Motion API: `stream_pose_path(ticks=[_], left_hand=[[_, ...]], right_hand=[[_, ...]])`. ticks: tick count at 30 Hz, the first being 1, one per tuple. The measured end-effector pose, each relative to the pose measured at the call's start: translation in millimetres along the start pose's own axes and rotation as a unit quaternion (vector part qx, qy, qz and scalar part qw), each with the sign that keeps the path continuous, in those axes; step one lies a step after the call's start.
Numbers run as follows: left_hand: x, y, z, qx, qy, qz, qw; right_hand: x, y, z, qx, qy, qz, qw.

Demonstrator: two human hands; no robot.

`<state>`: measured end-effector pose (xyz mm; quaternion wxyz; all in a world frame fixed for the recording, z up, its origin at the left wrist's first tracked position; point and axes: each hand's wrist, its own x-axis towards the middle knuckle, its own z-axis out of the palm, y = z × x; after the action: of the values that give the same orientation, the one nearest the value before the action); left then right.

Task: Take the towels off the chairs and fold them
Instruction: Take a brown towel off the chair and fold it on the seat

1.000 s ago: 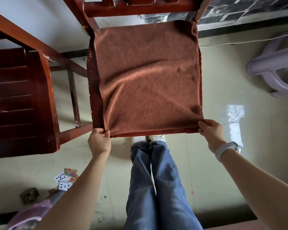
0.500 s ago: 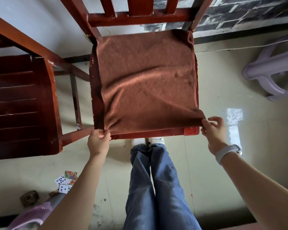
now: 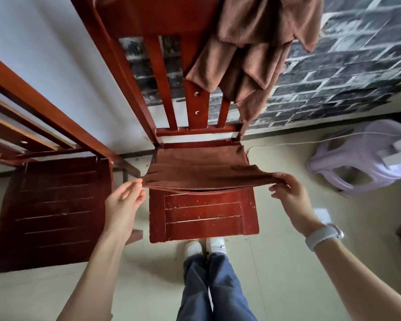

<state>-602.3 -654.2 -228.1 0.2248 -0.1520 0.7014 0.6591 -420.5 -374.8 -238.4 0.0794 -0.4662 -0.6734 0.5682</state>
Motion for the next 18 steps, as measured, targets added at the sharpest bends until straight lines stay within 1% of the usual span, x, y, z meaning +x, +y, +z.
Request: stream_pose_path(ticks=[1, 3, 5, 6, 9, 11, 13, 14, 16, 18], left_hand=[[-4.5, 13.6, -0.5, 0.022, -0.019, 0.018, 0.999], [-12.2, 33.7, -4.3, 0.114, -0.042, 0.063, 0.991], [-19.4, 47.5, -9.4, 0.209, -0.042, 0.108, 0.971], [-22.3, 52.1, -12.8, 0.236, -0.038, 0.126, 0.963], [-31.9, 62.2, -21.5, 0.271, -0.035, 0.206, 0.940], [-37.9, 67.0, -25.0, 0.305, -0.028, 0.278, 0.910], [-43.9, 70.1, -27.3, 0.326, -0.028, 0.320, 0.889], [-46.1, 70.0, -29.3, 0.328, -0.035, 0.323, 0.887], [-51.1, 63.9, -34.0, 0.320, -0.057, 0.304, 0.896], [-62.5, 52.1, -37.6, 0.308, -0.073, 0.269, 0.910]], right_hand=[[-3.7, -10.6, -3.0, -0.049, 0.018, -0.037, 0.998], [-11.4, -29.3, -10.8, -0.130, 0.058, -0.105, 0.984], [-18.4, -41.4, -20.6, -0.183, 0.088, -0.157, 0.966], [-22.1, -44.9, -25.6, -0.196, 0.095, -0.176, 0.960], [-30.5, -47.5, -39.8, -0.225, 0.096, -0.223, 0.944], [-37.9, -49.5, -47.5, -0.241, 0.096, -0.249, 0.933], [-45.1, -50.8, -54.6, -0.252, 0.099, -0.268, 0.925], [-48.6, -49.5, -57.2, -0.252, 0.097, -0.272, 0.924], [-57.5, -44.7, -59.4, -0.243, 0.079, -0.266, 0.929], [-73.4, -37.6, -56.3, -0.220, 0.060, -0.229, 0.946]])
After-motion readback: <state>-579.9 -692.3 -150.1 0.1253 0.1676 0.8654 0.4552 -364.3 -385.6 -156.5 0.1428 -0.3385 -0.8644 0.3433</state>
